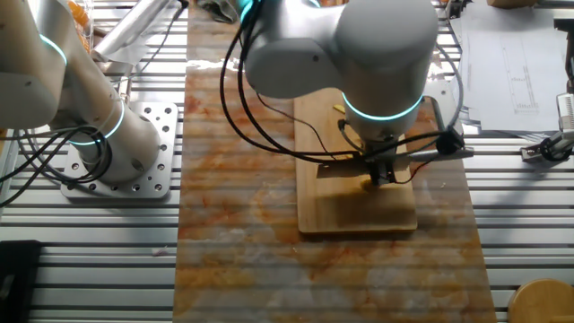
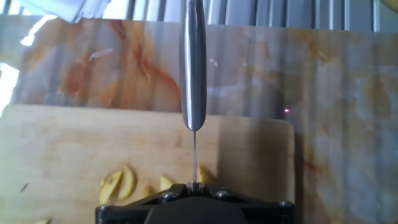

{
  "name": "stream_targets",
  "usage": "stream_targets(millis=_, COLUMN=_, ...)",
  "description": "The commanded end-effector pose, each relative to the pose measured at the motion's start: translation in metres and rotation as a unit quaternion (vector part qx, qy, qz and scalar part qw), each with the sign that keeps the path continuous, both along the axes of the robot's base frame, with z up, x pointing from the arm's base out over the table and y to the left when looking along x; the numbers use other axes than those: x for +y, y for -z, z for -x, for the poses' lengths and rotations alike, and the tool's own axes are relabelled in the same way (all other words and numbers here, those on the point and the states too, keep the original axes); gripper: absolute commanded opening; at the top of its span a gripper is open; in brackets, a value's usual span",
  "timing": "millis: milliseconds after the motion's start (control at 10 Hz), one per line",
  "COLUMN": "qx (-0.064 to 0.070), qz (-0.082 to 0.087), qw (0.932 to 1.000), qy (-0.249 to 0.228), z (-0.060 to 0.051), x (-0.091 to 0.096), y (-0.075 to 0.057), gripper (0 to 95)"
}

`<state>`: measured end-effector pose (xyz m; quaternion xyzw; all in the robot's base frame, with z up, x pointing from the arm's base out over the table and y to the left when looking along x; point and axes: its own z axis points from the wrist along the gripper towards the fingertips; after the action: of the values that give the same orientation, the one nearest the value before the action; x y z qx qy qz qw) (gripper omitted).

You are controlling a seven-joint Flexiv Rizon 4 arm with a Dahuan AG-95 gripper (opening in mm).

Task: Chop the potatoes

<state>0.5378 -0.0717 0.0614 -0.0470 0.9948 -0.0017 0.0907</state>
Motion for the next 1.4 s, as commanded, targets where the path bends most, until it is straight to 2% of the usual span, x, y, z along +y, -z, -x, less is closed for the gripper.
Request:
stream_targets(millis=100, qx=0.001, qz=0.0, qw=1.0, qy=0.004, z=0.003, x=-0.001, y=-0.006, gripper=0.0)
stream_targets(millis=800, qx=0.002, qz=-0.001, qw=1.0, qy=0.004, z=0.003, x=-0.011, y=-0.009, gripper=0.0)
stream_targets(millis=1400, qx=0.001, qz=-0.002, qw=1.0, qy=-0.002, z=0.001, x=-0.012, y=0.002, gripper=0.0)
